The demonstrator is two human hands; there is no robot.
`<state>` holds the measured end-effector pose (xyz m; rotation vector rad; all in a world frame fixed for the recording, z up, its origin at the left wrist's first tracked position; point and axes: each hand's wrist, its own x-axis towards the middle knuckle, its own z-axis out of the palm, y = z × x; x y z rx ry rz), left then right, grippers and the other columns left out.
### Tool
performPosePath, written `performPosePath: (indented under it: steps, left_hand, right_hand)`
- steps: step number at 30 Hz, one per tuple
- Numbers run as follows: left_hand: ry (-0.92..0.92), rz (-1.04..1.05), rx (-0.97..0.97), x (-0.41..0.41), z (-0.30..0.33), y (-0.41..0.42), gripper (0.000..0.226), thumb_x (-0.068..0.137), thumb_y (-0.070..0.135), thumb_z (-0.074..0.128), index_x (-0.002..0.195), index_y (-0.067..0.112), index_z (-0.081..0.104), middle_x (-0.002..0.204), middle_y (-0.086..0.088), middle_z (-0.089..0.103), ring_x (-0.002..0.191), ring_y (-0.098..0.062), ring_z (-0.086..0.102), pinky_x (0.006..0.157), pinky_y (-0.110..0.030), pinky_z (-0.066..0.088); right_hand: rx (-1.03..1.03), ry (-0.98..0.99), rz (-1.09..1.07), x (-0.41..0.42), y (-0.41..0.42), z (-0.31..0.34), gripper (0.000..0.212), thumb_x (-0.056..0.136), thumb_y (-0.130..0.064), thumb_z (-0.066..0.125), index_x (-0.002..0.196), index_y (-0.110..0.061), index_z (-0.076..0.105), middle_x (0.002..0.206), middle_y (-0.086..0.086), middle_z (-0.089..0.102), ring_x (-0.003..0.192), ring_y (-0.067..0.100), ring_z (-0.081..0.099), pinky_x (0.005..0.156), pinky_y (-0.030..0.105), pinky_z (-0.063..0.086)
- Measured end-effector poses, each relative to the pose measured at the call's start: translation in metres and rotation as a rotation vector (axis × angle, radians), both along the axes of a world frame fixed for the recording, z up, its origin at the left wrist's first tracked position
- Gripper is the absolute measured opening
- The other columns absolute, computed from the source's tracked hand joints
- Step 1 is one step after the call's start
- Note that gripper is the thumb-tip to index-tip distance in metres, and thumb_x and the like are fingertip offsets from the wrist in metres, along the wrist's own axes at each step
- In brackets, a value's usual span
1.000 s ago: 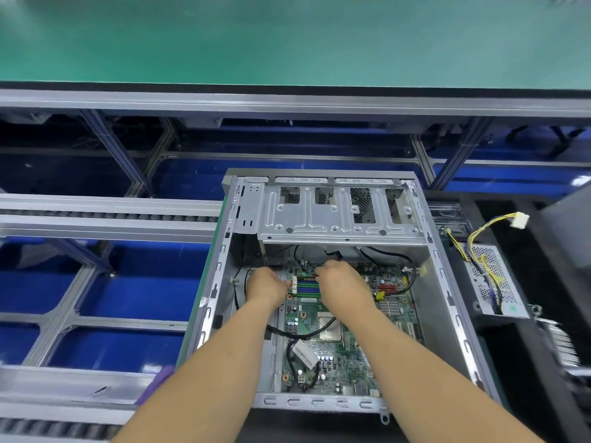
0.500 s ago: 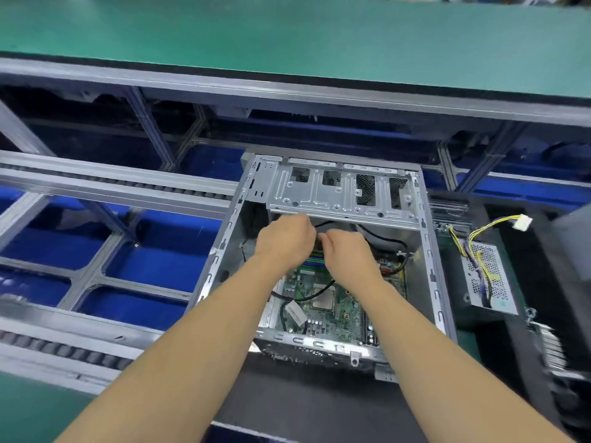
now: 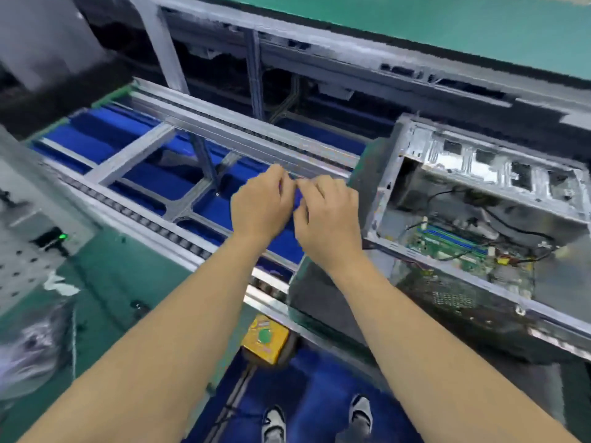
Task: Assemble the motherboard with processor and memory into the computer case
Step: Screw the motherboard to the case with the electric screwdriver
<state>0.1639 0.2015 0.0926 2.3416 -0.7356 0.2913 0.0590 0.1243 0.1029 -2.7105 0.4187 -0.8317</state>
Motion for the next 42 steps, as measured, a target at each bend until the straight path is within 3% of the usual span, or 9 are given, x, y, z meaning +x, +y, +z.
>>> performPosePath:
  steps: [6,11,18,23,27,30,33,38,42]
  left_hand:
    - [0.307,0.234,0.25,0.002,-0.089,0.147,0.023,0.099,0.032,0.036,0.081,0.019,0.044,0.086,-0.006,0.064,0.074,-0.032,0.05,0.062,-0.037,0.037]
    - [0.468,0.356,0.299,-0.021,-0.139,0.231,0.026,0.099,0.026,0.035,0.076,0.015,0.041,0.089,-0.01,0.062,0.075,-0.03,0.048,0.062,-0.036,0.033]
    - [0.64,0.406,0.226,-0.049,-0.173,0.268,0.018,0.1,0.018,0.041,0.116,0.009,0.044,0.111,-0.012,0.044,0.091,-0.033,0.051,0.077,-0.044,0.044]
    - [0.839,0.573,-0.076,-0.047,-0.183,0.272,0.031,0.101,0.018,0.041,0.131,0.015,0.037,0.118,-0.013,0.052,0.098,-0.03,0.053,0.08,-0.035,0.039]
    - [0.857,0.694,-0.237,-0.038,-0.183,0.269,0.028,0.103,0.022,0.035,0.131,0.02,0.037,0.112,-0.015,0.061,0.094,-0.031,0.058,0.077,-0.037,0.045]
    - [0.735,0.724,-0.264,-0.023,-0.172,0.255,0.023,0.103,0.022,0.032,0.119,0.021,0.048,0.109,-0.01,0.063,0.094,-0.027,0.058,0.078,-0.038,0.046]
    - [0.583,0.596,-0.395,-0.005,-0.145,0.221,0.025,0.101,0.02,0.034,0.108,0.024,0.058,0.105,0.0,0.064,0.091,-0.02,0.058,0.074,-0.032,0.043]
    - [0.388,0.114,-0.453,0.012,-0.075,0.124,0.024,0.093,0.027,0.042,0.092,0.024,0.066,0.077,0.01,0.064,0.077,-0.015,0.061,0.073,-0.036,0.048]
    - [0.304,-0.318,-0.457,0.01,-0.015,0.046,0.041,0.093,0.039,0.037,0.078,0.017,0.068,0.067,0.0,0.067,0.068,-0.024,0.064,0.067,-0.044,0.051]
  right_hand:
    - [-0.019,0.554,0.313,0.019,0.109,-0.092,0.024,0.097,-0.018,0.048,0.111,-0.01,0.065,0.107,0.01,0.061,0.1,0.032,0.057,0.085,0.043,0.044]
    - [0.379,0.94,0.4,0.016,0.176,-0.158,0.039,0.099,-0.024,0.052,0.131,-0.004,0.059,0.118,0.017,0.065,0.111,0.035,0.061,0.093,0.04,0.05]
    - [0.552,1.046,0.383,0.03,0.253,-0.198,0.05,0.097,-0.014,0.053,0.143,-0.004,0.036,0.133,0.022,0.054,0.12,0.041,0.054,0.097,0.043,0.047]
    - [0.471,1.048,0.358,0.029,0.261,-0.216,0.075,0.096,-0.016,0.061,0.156,-0.012,0.016,0.14,0.02,0.048,0.124,0.038,0.051,0.1,0.048,0.048]
    - [0.658,0.915,0.342,0.027,0.254,-0.211,0.076,0.096,-0.029,0.065,0.156,-0.011,0.021,0.135,0.016,0.05,0.118,0.032,0.054,0.091,0.039,0.048]
    - [0.813,0.793,0.288,0.03,0.231,-0.19,0.069,0.093,-0.03,0.066,0.151,-0.016,0.031,0.112,0.005,0.061,0.093,0.018,0.06,0.07,0.024,0.048]
    - [0.936,0.717,0.208,0.031,0.196,-0.149,0.069,0.086,-0.035,0.068,0.146,-0.029,0.035,0.09,-0.009,0.057,0.068,0.007,0.057,0.045,0.01,0.039]
    - [0.944,0.541,0.055,0.022,0.122,-0.065,0.069,0.079,-0.038,0.073,0.14,-0.032,0.04,0.104,-0.004,0.061,0.073,0.018,0.063,0.062,0.031,0.049]
    - [0.904,0.444,-0.065,-0.002,0.044,0.016,0.069,0.082,-0.032,0.075,0.141,-0.029,0.039,0.11,0.005,0.067,0.065,0.013,0.065,0.055,0.029,0.05]
